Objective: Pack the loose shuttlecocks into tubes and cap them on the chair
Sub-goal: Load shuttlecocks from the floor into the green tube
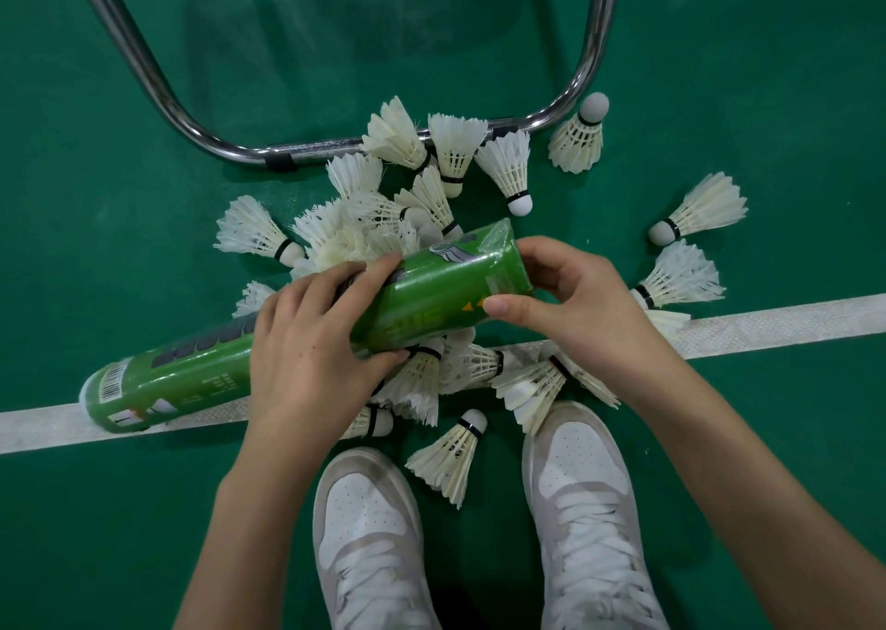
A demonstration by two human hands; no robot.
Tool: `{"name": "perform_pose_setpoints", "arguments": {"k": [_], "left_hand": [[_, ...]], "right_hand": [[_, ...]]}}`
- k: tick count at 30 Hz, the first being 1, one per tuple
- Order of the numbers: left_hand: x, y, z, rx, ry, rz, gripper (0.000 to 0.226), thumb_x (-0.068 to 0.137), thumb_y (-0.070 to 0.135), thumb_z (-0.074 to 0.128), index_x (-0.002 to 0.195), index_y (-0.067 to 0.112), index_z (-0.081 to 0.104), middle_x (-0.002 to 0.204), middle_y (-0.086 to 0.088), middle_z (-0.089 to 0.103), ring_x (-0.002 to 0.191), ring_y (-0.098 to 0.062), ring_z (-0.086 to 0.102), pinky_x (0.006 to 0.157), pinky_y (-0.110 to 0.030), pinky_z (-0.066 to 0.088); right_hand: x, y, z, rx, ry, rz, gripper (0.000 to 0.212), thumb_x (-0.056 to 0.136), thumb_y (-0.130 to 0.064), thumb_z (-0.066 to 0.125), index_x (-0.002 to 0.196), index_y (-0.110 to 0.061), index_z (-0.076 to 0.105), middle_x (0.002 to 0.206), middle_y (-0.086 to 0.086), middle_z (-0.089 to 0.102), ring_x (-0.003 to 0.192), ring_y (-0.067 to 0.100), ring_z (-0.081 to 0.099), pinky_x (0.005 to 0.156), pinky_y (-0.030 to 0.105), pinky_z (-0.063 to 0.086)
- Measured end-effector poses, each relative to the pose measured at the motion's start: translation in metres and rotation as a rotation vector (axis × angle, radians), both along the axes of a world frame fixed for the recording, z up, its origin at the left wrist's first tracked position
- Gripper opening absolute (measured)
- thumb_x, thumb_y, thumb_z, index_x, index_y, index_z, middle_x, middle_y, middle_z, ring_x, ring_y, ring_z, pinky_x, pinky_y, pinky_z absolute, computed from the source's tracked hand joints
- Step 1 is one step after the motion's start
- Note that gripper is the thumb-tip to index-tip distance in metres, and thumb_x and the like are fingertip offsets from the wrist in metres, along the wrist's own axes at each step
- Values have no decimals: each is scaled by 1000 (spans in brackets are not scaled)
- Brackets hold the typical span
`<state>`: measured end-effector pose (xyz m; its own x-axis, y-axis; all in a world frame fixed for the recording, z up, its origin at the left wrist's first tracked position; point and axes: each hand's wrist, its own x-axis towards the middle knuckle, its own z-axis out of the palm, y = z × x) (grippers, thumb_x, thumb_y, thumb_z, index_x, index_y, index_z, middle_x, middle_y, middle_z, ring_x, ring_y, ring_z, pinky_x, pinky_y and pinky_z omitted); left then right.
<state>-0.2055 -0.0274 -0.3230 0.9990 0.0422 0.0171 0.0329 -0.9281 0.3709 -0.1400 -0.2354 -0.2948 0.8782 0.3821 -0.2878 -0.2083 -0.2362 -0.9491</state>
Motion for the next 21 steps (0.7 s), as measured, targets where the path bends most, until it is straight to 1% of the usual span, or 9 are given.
{"name": "perform_pose_setpoints", "arguments": {"k": [4, 6, 9, 12, 16, 19, 21], "left_hand": [[1, -1, 0, -2, -3, -6, 87, 59, 32, 85, 137, 31, 45, 123, -2, 58, 110, -29, 48, 91, -47, 40], [1, -1, 0, 4, 1, -8, 87, 59, 32, 85, 137, 31, 45, 123, -2, 58, 110, -29, 49, 91, -47, 39], [1, -2, 0, 14, 2, -4, 89, 58, 32, 86, 136, 32, 44, 122, -2, 59, 109, -29, 49, 91, -46, 39], [1, -1, -1, 6, 3, -3, 88, 59, 33, 85, 137, 32, 44, 123, -2, 58, 110, -29, 49, 91, -46, 39], [1, -1, 0, -2, 1, -5, 87, 60, 33, 84, 137, 31, 45, 123, -2, 58, 110, -29, 49, 91, -47, 39], [1, -2, -1, -8, -6, -3, 87, 60, 32, 85, 137, 31, 44, 123, -3, 58, 110, -29, 49, 92, -48, 39], [0, -1, -1, -8, -9, -10, 88, 60, 32, 85, 137, 31, 44, 123, -3, 58, 109, -30, 50, 92, -48, 39]], "right_hand": [[5, -2, 1, 15, 27, 51, 30, 79, -6, 69, 104, -20, 61, 99, -3, 69, 94, 10, 65, 89, 27, 51], [5, -1, 1, 43, 46, 77, 31, 82, -2, 64, 109, -16, 60, 101, -3, 68, 94, 7, 64, 86, 21, 50], [5, -1, 0, 111, 96, 93, 33, 85, 4, 58, 113, -12, 56, 102, -2, 67, 92, 5, 64, 81, 17, 50], [6, -4, 0, 146, 141, 137, 33, 87, 4, 52, 116, -12, 52, 103, -1, 67, 92, 5, 65, 80, 15, 48], [8, -8, 0, 144, 163, 185, 36, 90, -1, 49, 123, -16, 47, 111, -2, 65, 99, 7, 64, 85, 15, 46], [9, -9, 2, 138, 183, 203, 37, 90, 1, 49, 125, -12, 45, 109, -1, 65, 98, 6, 64, 84, 14, 46], [10, -11, 2, 121, 197, 218, 38, 89, 2, 51, 124, -11, 46, 108, 1, 67, 98, 9, 65, 84, 15, 47]]}}
